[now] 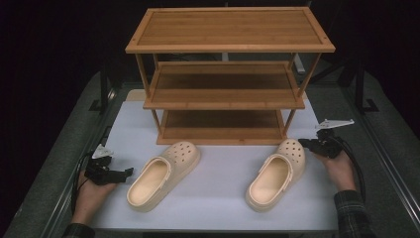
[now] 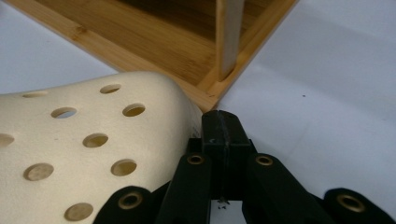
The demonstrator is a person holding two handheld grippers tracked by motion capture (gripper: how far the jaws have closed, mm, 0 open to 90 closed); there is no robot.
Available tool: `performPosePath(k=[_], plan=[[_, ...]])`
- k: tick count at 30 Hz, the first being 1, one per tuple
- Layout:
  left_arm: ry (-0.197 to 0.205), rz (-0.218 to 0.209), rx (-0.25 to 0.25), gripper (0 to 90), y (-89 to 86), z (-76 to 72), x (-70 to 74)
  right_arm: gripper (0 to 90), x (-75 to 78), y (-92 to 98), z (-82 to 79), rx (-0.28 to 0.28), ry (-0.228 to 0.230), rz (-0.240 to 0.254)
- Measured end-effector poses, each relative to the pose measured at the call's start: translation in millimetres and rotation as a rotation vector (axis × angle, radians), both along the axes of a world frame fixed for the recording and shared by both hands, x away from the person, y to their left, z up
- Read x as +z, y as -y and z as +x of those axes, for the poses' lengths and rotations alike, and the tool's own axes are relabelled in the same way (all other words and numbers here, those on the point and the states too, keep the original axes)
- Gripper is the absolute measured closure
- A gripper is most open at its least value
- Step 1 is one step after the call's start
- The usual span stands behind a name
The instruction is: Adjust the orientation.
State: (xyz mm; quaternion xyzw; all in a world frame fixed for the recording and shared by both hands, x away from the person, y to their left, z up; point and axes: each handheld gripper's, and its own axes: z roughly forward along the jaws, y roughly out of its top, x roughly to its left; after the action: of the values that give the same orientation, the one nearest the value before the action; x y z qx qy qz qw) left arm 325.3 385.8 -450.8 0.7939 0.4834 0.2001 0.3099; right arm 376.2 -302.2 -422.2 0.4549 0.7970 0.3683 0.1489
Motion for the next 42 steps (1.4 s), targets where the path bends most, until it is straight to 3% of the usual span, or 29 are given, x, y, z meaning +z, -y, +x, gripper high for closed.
performPosePath(k=[20,27,35,42], plan=[[-0.001,0.000,0.000,0.0,0.0,0.0,0.0,90.0,1.3,-33.1,-15.0,0.118,-0.029,-0.007],[0.000,0.000,0.000,0.0,0.0,0.0,0.0,89.8,2.4,-31.1,-18.1,0.097,-0.036,-0.010],[0.001,-0.002,0.000,0.0,0.0,0.0,-0.1,88.8,6.5,-11.3,-44.4,0.066,-0.033,0.010],[0.001,-0.003,0.000,0.0,0.0,0.1,-0.2,89.4,1.9,-11.2,-68.1,0.101,-0.046,0.012]])
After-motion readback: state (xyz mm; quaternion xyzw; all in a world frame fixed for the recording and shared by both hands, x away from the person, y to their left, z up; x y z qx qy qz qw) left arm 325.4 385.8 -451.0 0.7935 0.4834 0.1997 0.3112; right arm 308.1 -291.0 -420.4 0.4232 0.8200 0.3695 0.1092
